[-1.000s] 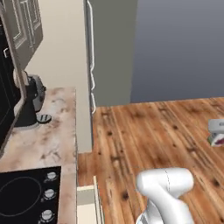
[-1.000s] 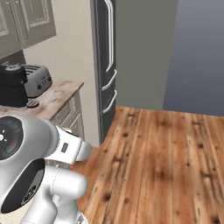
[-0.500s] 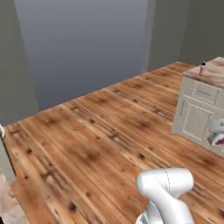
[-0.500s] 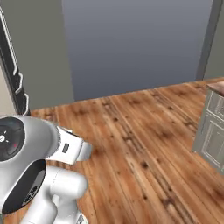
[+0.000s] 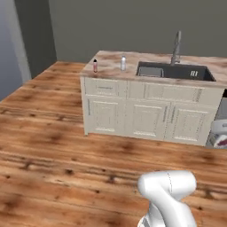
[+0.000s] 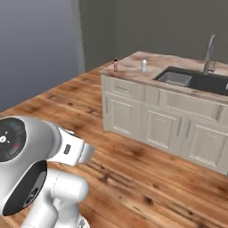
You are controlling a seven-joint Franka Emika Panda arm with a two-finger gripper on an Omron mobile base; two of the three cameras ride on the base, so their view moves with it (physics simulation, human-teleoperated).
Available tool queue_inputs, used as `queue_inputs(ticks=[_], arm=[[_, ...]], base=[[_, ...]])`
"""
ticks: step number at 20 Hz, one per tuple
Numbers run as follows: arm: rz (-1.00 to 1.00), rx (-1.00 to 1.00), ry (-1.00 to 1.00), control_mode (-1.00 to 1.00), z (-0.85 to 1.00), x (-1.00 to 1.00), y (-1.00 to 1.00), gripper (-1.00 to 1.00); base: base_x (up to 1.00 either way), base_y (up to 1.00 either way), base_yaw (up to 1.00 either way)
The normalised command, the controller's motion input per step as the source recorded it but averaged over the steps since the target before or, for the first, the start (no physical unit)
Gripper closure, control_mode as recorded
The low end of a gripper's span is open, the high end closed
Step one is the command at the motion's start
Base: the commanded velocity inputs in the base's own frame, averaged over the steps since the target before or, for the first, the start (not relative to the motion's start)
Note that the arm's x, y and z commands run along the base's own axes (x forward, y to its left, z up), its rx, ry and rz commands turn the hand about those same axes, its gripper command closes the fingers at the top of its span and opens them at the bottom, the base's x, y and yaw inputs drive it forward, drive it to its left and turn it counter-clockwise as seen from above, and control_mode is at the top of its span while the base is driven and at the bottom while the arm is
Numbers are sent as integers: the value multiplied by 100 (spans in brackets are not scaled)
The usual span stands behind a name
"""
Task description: Move the drinks to the dining counter.
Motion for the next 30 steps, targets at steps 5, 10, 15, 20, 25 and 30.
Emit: queue_inputs(ticks=[5,10,15,20,25,30], arm=[[0,0,0,100,0,0,0,100],[0,0,0,100,0,0,0,100],[0,0,0,100,0,0,0,100],[0,0,0,100,0,0,0,100],[0,0,0,100,0,0,0,100],[0,0,0,100,0,0,0,100]], base=[[8,-22,-88],[83,-6,-57],[90,-32,-44],[89,-100,-28],[100,-54,-25],[100,16,-20]])
